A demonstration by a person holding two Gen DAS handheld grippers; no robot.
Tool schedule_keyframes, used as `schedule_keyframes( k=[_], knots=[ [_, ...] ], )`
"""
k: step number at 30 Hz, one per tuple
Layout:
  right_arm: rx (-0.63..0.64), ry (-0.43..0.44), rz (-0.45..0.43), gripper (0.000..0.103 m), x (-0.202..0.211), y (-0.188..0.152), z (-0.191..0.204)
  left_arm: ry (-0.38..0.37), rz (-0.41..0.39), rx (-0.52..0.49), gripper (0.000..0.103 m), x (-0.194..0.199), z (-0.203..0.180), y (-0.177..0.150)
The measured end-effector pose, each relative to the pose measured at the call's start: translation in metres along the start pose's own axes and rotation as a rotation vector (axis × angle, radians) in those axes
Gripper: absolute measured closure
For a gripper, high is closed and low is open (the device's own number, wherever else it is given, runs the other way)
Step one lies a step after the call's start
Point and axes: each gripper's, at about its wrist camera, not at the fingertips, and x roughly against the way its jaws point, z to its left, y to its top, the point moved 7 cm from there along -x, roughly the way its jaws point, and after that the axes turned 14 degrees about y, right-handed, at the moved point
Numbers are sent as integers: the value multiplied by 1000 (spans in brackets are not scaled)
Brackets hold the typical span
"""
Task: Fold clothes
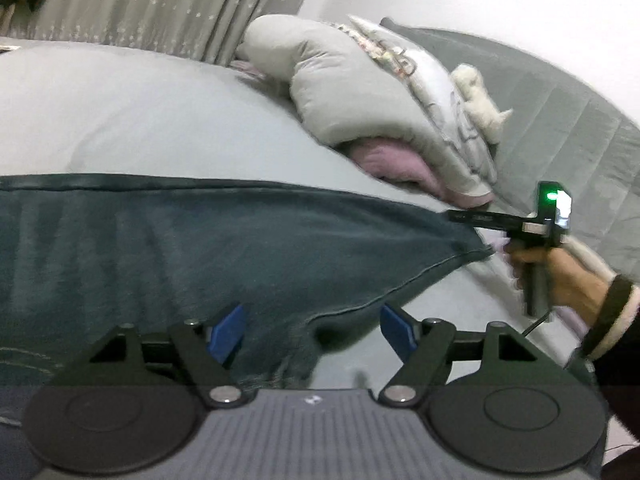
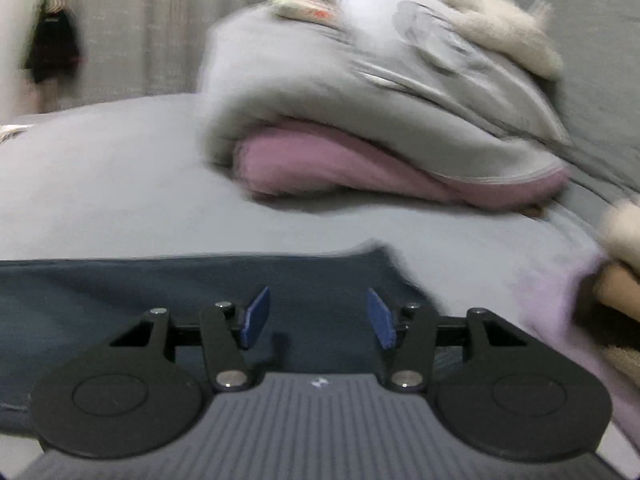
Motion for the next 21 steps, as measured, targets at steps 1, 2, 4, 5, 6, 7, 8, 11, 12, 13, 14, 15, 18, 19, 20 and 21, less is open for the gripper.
schedule_keyframes(
  k=[1, 2, 4, 5, 6, 7, 8, 11, 12, 13, 14, 15, 18, 19, 20, 21],
  knots=[
    [8, 19, 3, 48, -3, 2, 8, -9, 6, -3, 29, -2, -2, -3],
    [25, 33, 20, 48, -13, 2, 21, -15, 14, -9, 29, -3, -3, -6],
    [42, 12, 57, 48, -32, 0, 33, -22, 31, -30, 29, -5, -5, -10],
    [42, -10, 72, 48, -39, -2, 33, -28, 37, -41, 29, -6, -5, -13],
    [32, -28, 74, 48, -43, -2, 29, -36, 40, -53, 29, -7, -5, -15],
    [20, -44, 73, 47, -47, -2, 25, -44, 38, -61, 29, -7, -6, -17],
    [-20, -49, 67, 47, -49, -1, 15, -49, 34, -64, 28, -7, -6, -18],
    [-75, -97, 59, 46, -49, 4, -14, -61, 35, -64, 27, -8, -6, -19],
    [-66, -136, 62, 46, -50, 7, -23, -64, 34, -63, 27, -9, -6, -19],
    [-79, -148, 63, 45, -51, 8, -32, -66, 33, -63, 27, -9, -7, -19],
    [-98, -152, 63, 41, -52, 9, -42, -66, 33, -65, 26, -9, -8, -19],
    [-118, -157, 64, 38, -52, 9, -52, -65, 31, -70, 26, -9, -8, -19],
    [-117, -149, 74, 27, -53, 12, -69, -60, 29, -82, 25, -9, -11, -20],
    [-113, -154, 75, 29, -54, 14, -72, -59, 28, -84, 25, -9, -12, -20],
    [-115, -228, 74, 28, -52, 15, -79, -58, 28, -85, 25, -9, -12, -19],
    [-135, -254, 66, 28, -48, 15, -84, -58, 28, -86, 25, -8, -11, -19]
  ],
)
